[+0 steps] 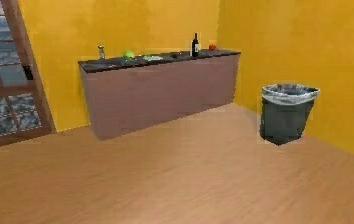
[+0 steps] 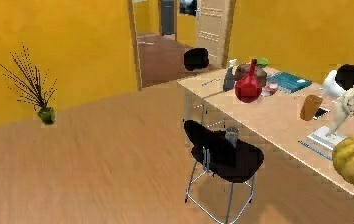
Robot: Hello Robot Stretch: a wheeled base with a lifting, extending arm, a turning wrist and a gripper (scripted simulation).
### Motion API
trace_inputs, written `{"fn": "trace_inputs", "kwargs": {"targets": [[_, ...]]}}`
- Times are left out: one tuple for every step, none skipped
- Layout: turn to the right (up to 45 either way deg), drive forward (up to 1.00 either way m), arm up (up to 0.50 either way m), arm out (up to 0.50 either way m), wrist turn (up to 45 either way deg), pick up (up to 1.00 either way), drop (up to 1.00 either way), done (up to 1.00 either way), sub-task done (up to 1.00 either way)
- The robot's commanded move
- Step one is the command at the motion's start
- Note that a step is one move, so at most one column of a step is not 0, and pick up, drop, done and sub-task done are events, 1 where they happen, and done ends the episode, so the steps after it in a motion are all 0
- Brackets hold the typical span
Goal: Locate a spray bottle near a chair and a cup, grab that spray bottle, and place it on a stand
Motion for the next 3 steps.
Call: {"fn": "trace_inputs", "kwargs": {"targets": [[45.0, 0.0, 0.0, 0.0, 0.0, 0.0, 0.0, 0.0, 0.0], [6.0, 0.0, 0.0, 0.0, 0.0, 0.0, 0.0, 0.0, 0.0], [0.0, 0.45, 0.0, 0.0, 0.0, 0.0, 0.0, 0.0, 0.0]]}}
